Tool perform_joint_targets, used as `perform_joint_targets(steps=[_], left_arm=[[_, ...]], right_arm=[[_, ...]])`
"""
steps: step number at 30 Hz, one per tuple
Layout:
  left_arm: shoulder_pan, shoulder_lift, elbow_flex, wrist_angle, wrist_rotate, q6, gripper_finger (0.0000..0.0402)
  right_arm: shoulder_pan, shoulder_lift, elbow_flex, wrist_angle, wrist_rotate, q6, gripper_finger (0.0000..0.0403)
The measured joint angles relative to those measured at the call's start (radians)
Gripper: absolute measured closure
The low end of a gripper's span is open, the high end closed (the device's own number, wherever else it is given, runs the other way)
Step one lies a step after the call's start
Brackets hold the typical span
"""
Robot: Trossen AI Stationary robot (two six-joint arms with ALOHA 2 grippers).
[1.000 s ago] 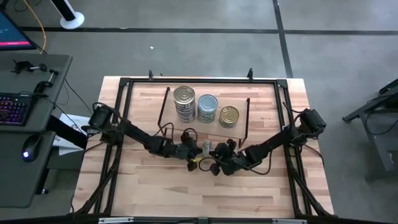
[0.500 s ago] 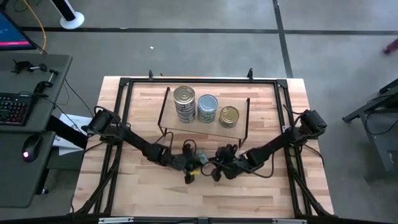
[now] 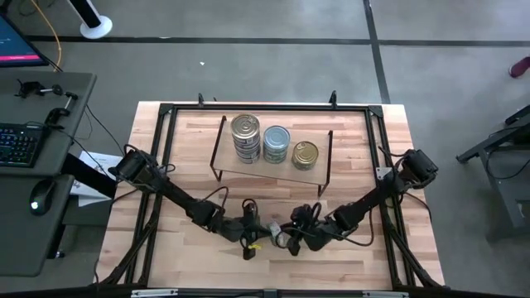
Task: Stack canned seafood by type on shelf
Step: Stack the white-green tuna can on top of the white-green tuna can on the shelf
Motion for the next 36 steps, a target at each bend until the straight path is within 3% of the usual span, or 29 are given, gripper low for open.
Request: perform_joint_targets(steps=[28,36], left_arm=[[-0.014,0.011,0.0,-0.008,-0.011,-0.029,0.0401],[-0.015,0.011,0.0,-0.009,-0.01,-0.028,0.0401]], right_arm=[[0.024,0.0,0.0,0.011,-0.004,-0.11,0.0403],[0.024,-0.034,0.0,-0.018,-0.066,-0.145,0.0403]])
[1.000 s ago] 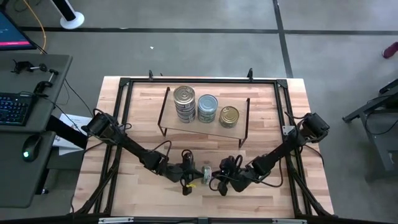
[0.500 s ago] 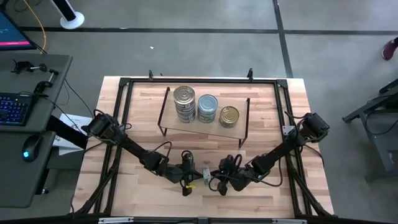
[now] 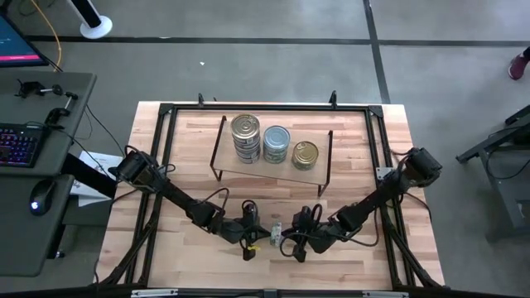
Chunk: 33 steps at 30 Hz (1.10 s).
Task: Stack canned seafood by type on shelf
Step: Stack the white-green tuna can on top of the white-green tuna can on the shelf
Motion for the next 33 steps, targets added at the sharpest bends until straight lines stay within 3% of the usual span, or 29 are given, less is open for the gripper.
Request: perform_joint_targets(steps=[7,12,15,26,29,33], left_arm=[[-0.001,0.0,0.0,-0.008,0.001,0.0,0.0401],[-0.012,-0.007,-0.001,-0.023,0.031,0.0,0.0401],[-0.034,-0.053,-0.001,-0.059,0.002,0.0,0.0401],[-0.15,-0.343,-0.001,-0.651,-0.255,-0.269,0.0402],[-0.193,-0.378,-0.001,-0.703,-0.313,-0.369,0.0401],[-0.241,-0.376,-0.001,-0.702,-0.384,-0.462,0.0402]], right_arm=[[0.0,-0.163,0.001,-0.173,-0.02,-0.059,0.0403],[-0.033,-0.246,0.013,-0.196,-0.219,-0.126,0.0402],[-0.076,-0.236,0.096,-0.336,-0.345,-0.179,0.0385],[-0.193,0.074,0.606,-0.868,-0.567,-0.917,0.0165],[-0.211,0.18,0.75,-1.055,-0.585,-1.125,0.0133],[-0.223,0.294,0.902,-1.22,-0.578,-1.312,0.0124]])
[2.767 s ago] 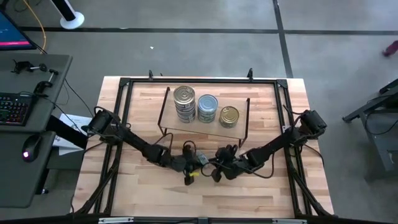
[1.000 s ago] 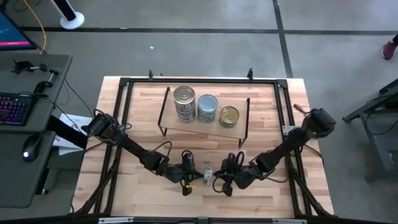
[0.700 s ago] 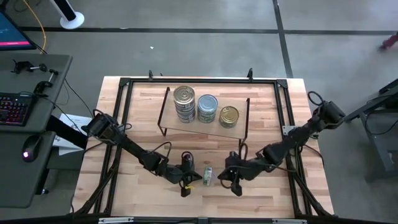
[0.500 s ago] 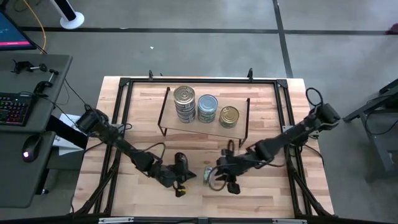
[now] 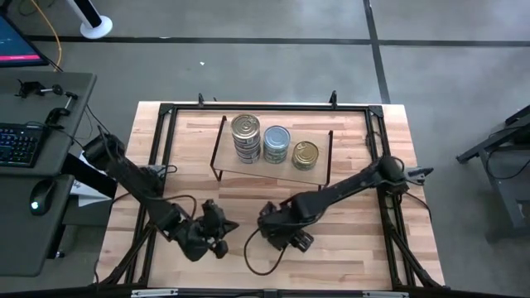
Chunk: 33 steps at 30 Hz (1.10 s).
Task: Stack canned seafood by type on shelf
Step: Stack the white-green tuna can on top of the white-green tuna can on the shelf
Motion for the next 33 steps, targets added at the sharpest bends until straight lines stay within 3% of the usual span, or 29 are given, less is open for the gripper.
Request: perform_joint_targets(steps=[7,15,19,25,33], left_arm=[[-0.046,0.037,0.0,0.0,-0.018,-0.104,0.0401],[-0.057,0.061,0.0,-0.001,-0.019,-0.138,0.0402],[-0.057,0.062,0.0,-0.001,-0.02,-0.134,0.0401],[-0.054,0.029,0.0,-0.005,-0.03,0.028,0.0401],[-0.011,-0.16,0.0,-0.106,-0.075,0.265,0.0401]], right_arm=[[0.0,0.118,0.114,-0.04,0.039,-0.187,0.0124],[0.001,0.182,0.126,-0.066,0.046,-0.186,0.0126],[0.012,0.181,0.126,-0.063,0.074,-0.171,0.0165],[0.035,0.154,0.126,-0.092,0.093,-0.099,0.029],[-0.002,-0.071,0.125,-0.178,0.125,0.197,0.029]])
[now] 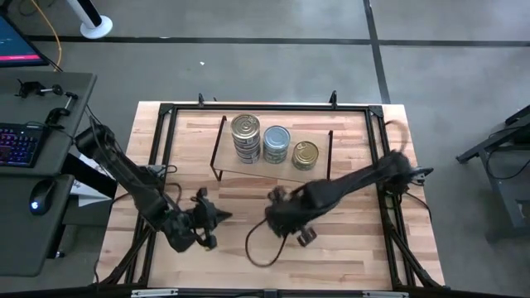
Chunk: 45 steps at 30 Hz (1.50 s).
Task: Stack canned seafood by type on shelf
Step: Stack the white-green tuna can on top of the white-green tuna can on the shelf
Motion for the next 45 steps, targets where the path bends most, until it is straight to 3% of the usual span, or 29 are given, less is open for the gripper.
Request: perform_joint_targets(steps=[9,12,17,20,23,26,30,38,45], left_arm=[[0.081,-0.135,0.0,-0.066,-0.03,0.195,0.0401],[0.103,-0.139,0.0,-0.066,-0.016,0.227,0.0401],[0.125,-0.114,0.0,-0.066,-0.008,0.235,0.0401],[0.127,-0.096,0.0,-0.066,-0.001,0.235,0.0401],[0.126,-0.081,0.0,-0.059,0.035,0.235,0.0401],[0.126,-0.071,0.0,-0.059,0.07,0.235,0.0401],[0.121,-0.063,0.0,-0.059,0.076,0.235,0.0401],[0.117,-0.063,0.0,-0.06,0.083,0.226,0.0401],[0.117,-0.063,0.0,-0.06,0.095,0.226,0.0401]], right_arm=[[-0.075,-0.364,0.0,0.101,0.317,0.391,0.029],[-0.095,-0.46,0.0,0.077,0.445,0.504,0.029],[-0.177,-0.567,-0.049,-0.022,0.598,0.839,0.029],[-0.239,-0.628,-0.152,0.021,0.597,1.044,0.029],[-0.296,-0.682,-0.303,0.226,0.556,1.184,0.029],[-0.354,-0.701,-0.455,0.527,0.41,1.216,0.029],[-0.407,-0.703,-0.574,0.732,0.277,1.346,0.0289],[-0.437,-0.684,-0.662,0.872,0.254,1.432,0.028],[-0.44,-0.684,-0.67,0.862,0.328,1.446,0.0278]])
